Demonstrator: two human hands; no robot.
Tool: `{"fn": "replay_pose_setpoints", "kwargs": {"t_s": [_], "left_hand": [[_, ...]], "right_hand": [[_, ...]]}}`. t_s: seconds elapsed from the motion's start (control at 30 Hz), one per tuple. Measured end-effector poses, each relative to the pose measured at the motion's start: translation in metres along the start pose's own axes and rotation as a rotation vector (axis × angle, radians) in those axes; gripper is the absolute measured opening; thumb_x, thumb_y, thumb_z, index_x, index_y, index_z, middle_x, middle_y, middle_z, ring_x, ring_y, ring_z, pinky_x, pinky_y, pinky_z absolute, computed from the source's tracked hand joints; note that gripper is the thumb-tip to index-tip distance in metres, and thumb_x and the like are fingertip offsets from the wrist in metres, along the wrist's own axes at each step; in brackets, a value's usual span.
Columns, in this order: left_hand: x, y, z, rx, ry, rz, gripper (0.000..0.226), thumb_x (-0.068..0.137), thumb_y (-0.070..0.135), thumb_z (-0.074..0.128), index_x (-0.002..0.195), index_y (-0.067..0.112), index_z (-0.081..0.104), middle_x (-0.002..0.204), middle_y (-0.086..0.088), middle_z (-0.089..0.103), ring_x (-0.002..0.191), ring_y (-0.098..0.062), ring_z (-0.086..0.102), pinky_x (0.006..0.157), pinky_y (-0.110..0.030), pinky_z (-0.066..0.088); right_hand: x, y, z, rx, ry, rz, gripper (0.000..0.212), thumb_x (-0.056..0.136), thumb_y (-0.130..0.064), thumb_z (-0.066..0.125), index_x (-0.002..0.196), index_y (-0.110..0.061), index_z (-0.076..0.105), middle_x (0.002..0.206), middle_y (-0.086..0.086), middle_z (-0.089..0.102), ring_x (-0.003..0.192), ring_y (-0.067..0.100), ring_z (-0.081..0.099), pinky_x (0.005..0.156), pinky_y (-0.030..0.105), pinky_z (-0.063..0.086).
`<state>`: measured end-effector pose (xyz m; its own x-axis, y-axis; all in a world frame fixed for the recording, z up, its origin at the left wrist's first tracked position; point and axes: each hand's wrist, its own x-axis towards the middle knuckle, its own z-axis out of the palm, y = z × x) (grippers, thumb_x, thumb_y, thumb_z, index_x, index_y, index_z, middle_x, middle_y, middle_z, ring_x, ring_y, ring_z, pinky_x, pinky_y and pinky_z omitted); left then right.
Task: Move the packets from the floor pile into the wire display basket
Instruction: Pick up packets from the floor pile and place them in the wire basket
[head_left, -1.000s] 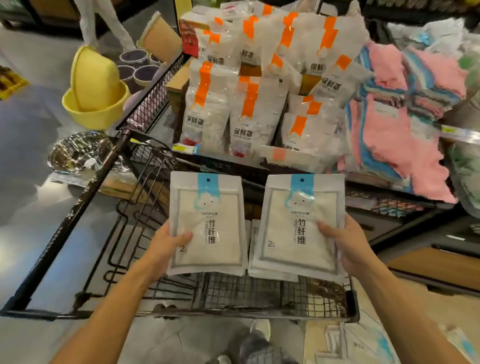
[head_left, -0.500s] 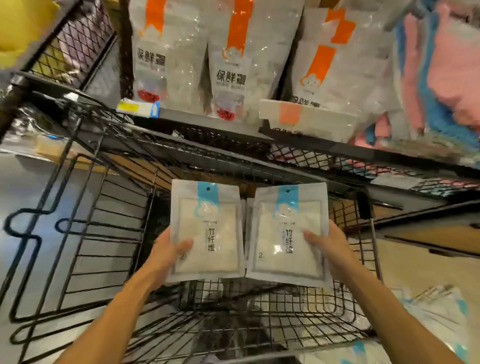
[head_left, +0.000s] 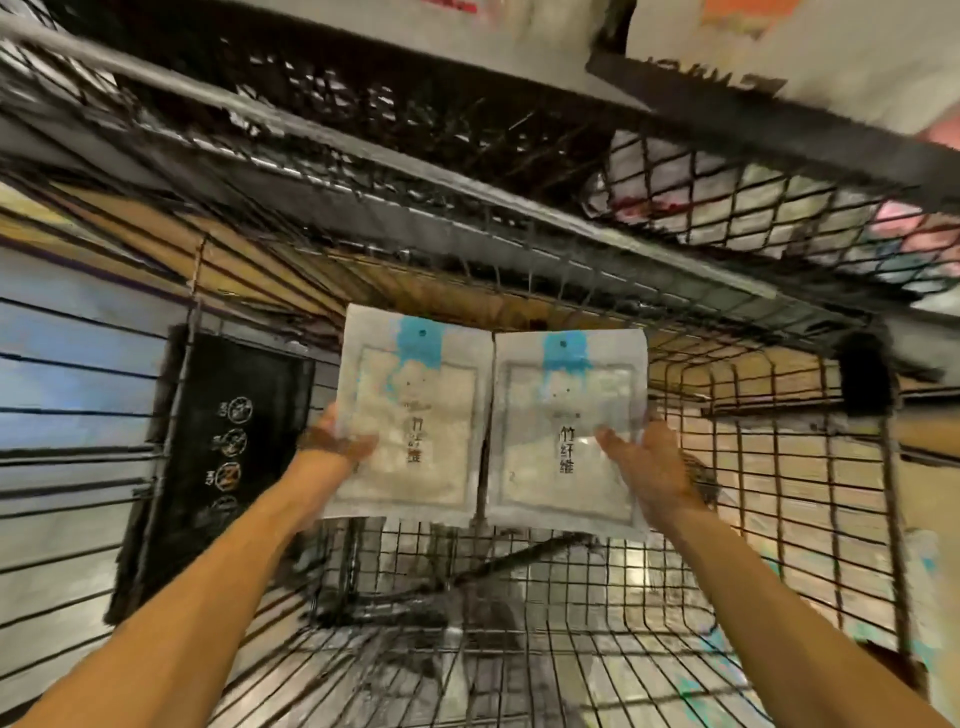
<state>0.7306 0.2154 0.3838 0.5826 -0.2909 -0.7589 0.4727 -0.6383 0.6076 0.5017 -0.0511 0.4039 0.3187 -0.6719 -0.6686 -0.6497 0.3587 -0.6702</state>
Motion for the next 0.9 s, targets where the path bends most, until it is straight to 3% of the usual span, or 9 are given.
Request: {"fn": "replay_pose_setpoints", "kwargs": {"t_s": [0.07, 0.13, 0.27, 0.4, 0.53, 0.67, 0.73, 0.83, 0.9], "left_hand": [[0.011, -0.006, 0.008, 0.065, 0.047, -0.031, 0.041, 0.089, 0.005, 0.073, 0.127, 0.008, 0.059, 0.114, -0.012, 0.07, 0.105, -0.035, 0.065, 0.078, -0.037, 0.052], [0.016, -0.007, 0.016, 0.272, 0.16, -0.027, 0.053, 0.091, 0.009, 0.073, 0.138, 0.004, 0.05, 0.128, -0.02, 0.063, 0.117, -0.041, 0.06, 0.087, -0.039, 0.047], [0.016, -0.007, 0.029, 0.384, 0.241, 0.049, 0.092, 0.086, 0.012, 0.072, 0.162, 0.02, 0.019, 0.142, -0.022, 0.049, 0.12, -0.044, 0.055, 0.093, -0.044, 0.047], [0.024, -0.015, 0.039, 0.835, 0.274, 0.08, 0.073, 0.1, 0.012, 0.045, 0.164, 0.021, 0.011, 0.148, -0.029, 0.033, 0.131, -0.043, 0.039, 0.107, -0.048, 0.037], [0.023, -0.014, 0.048, 0.907, 0.251, 0.012, 0.065, 0.107, 0.024, 0.028, 0.163, 0.018, -0.004, 0.168, -0.024, -0.002, 0.154, -0.044, 0.008, 0.125, -0.048, 0.014], [0.02, -0.001, 0.048, 0.996, 0.201, 0.065, 0.064, 0.102, 0.04, 0.004, 0.162, 0.023, -0.008, 0.17, -0.013, -0.011, 0.156, -0.039, 0.0, 0.126, -0.052, 0.015], [0.013, 0.012, 0.045, 1.047, 0.163, 0.108, 0.064, 0.102, 0.04, 0.005, 0.163, 0.023, -0.008, 0.17, -0.012, -0.01, 0.157, -0.036, 0.0, 0.127, -0.049, 0.017], [-0.016, 0.04, 0.043, 1.045, 0.168, 0.212, 0.066, 0.107, 0.038, 0.03, 0.164, 0.023, 0.0, 0.17, -0.016, 0.002, 0.156, -0.033, 0.011, 0.122, -0.043, 0.022], [-0.04, 0.063, 0.041, 1.076, 0.177, 0.308, 0.067, 0.107, 0.04, 0.035, 0.164, 0.023, 0.005, 0.17, -0.017, 0.008, 0.155, -0.033, 0.014, 0.122, -0.044, 0.021]], "right_hand": [[0.004, 0.005, 0.006, -0.091, 0.037, -0.042, 0.038, 0.096, -0.009, 0.071, 0.133, -0.013, 0.061, 0.121, 0.006, 0.073, 0.091, 0.014, 0.074, 0.073, 0.031, 0.064], [0.008, 0.013, 0.01, -0.177, 0.117, -0.065, 0.04, 0.088, -0.021, 0.077, 0.125, -0.022, 0.061, 0.118, 0.0, 0.074, 0.101, 0.02, 0.073, 0.086, 0.049, 0.062], [0.012, 0.023, 0.018, -0.33, 0.202, -0.105, 0.046, 0.084, -0.024, 0.078, 0.12, -0.024, 0.051, 0.118, -0.001, 0.07, 0.107, 0.025, 0.069, 0.087, 0.054, 0.06], [0.005, 0.016, 0.031, -0.657, 0.275, -0.137, 0.074, 0.087, -0.028, 0.075, 0.146, -0.005, 0.037, 0.139, 0.02, 0.049, 0.121, 0.039, 0.054, 0.091, 0.052, 0.057], [0.0, 0.01, 0.035, -0.925, 0.319, -0.15, 0.075, 0.094, -0.038, 0.067, 0.15, -0.002, 0.033, 0.15, 0.029, 0.038, 0.136, 0.046, 0.039, 0.11, 0.056, 0.039], [-0.005, -0.001, 0.024, -1.033, 0.187, -0.265, 0.07, 0.101, -0.051, 0.05, 0.156, -0.01, 0.035, 0.164, 0.02, 0.027, 0.15, 0.039, 0.028, 0.118, 0.057, 0.037], [-0.009, -0.011, 0.015, -1.034, 0.145, -0.342, 0.075, 0.101, -0.05, 0.051, 0.16, -0.01, 0.028, 0.166, 0.02, 0.025, 0.153, 0.037, 0.025, 0.124, 0.054, 0.029], [-0.022, -0.032, 0.001, -1.091, 0.148, -0.368, 0.078, 0.102, -0.057, 0.045, 0.164, -0.018, 0.017, 0.171, 0.012, 0.016, 0.157, 0.03, 0.018, 0.128, 0.048, 0.018], [-0.032, -0.047, -0.009, -1.11, 0.133, -0.367, 0.076, 0.101, -0.061, 0.039, 0.163, -0.024, 0.014, 0.172, 0.008, 0.015, 0.157, 0.028, 0.016, 0.13, 0.045, 0.01]]}}
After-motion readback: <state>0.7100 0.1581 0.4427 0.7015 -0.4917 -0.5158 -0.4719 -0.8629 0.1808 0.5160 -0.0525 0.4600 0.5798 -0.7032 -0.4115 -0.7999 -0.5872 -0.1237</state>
